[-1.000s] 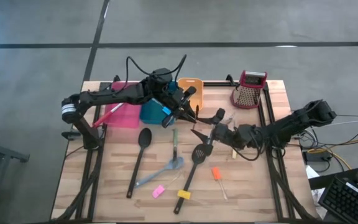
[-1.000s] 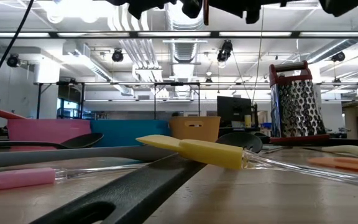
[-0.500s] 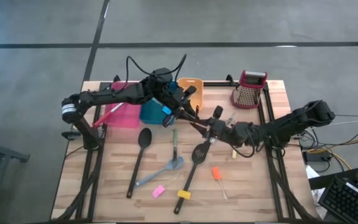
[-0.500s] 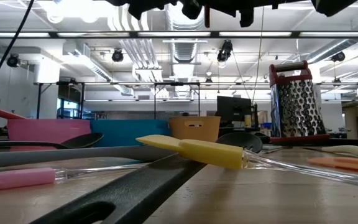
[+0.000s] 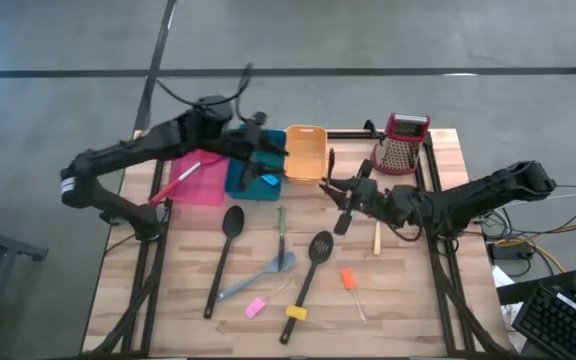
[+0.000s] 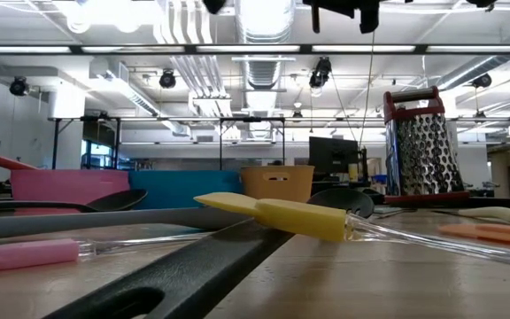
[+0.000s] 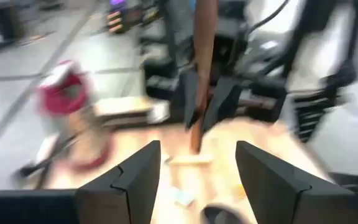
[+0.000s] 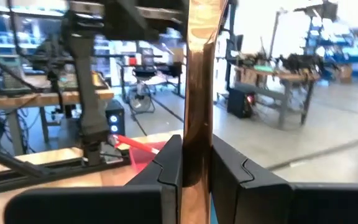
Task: Pick & Place Kitchen Items
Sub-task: Put the silver knife into the yellow bin, then put the black serving spoon into the pink bin
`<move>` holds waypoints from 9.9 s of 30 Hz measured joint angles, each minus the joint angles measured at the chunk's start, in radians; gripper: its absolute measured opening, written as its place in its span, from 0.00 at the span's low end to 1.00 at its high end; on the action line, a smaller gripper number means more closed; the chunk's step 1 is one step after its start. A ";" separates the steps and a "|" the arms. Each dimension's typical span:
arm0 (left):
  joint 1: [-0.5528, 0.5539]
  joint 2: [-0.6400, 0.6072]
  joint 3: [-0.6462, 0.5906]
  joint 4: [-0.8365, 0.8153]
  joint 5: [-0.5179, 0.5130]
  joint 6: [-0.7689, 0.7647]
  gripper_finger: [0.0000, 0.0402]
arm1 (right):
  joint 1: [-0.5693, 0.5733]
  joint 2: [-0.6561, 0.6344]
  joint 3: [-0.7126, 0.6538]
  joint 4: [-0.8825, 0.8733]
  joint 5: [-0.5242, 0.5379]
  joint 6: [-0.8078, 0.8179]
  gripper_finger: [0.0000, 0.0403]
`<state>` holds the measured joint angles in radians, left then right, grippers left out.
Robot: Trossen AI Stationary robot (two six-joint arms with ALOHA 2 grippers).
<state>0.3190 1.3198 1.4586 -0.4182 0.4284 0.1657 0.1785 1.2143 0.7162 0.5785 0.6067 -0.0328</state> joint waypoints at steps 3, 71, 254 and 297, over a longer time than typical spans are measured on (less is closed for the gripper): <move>-0.001 -0.069 -0.001 -0.116 -0.163 0.020 0.53 | -0.028 -0.030 0.005 -0.073 0.001 0.063 0.10; -0.001 -0.313 -0.009 -0.611 -0.663 -0.047 0.54 | -0.589 0.582 0.868 -1.621 -0.668 0.709 0.10; -0.692 0.210 -0.662 -0.296 -0.601 -1.270 0.53 | 0.175 0.603 1.551 -2.119 0.154 0.624 0.09; -0.689 0.020 -0.192 -0.650 -1.053 -0.618 0.18 | 0.178 0.603 1.508 -2.149 0.153 0.609 0.18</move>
<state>-0.3696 1.3402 1.2663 -1.0680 -0.6246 -0.4520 0.3561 1.8172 2.2244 -1.5708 0.7593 0.5762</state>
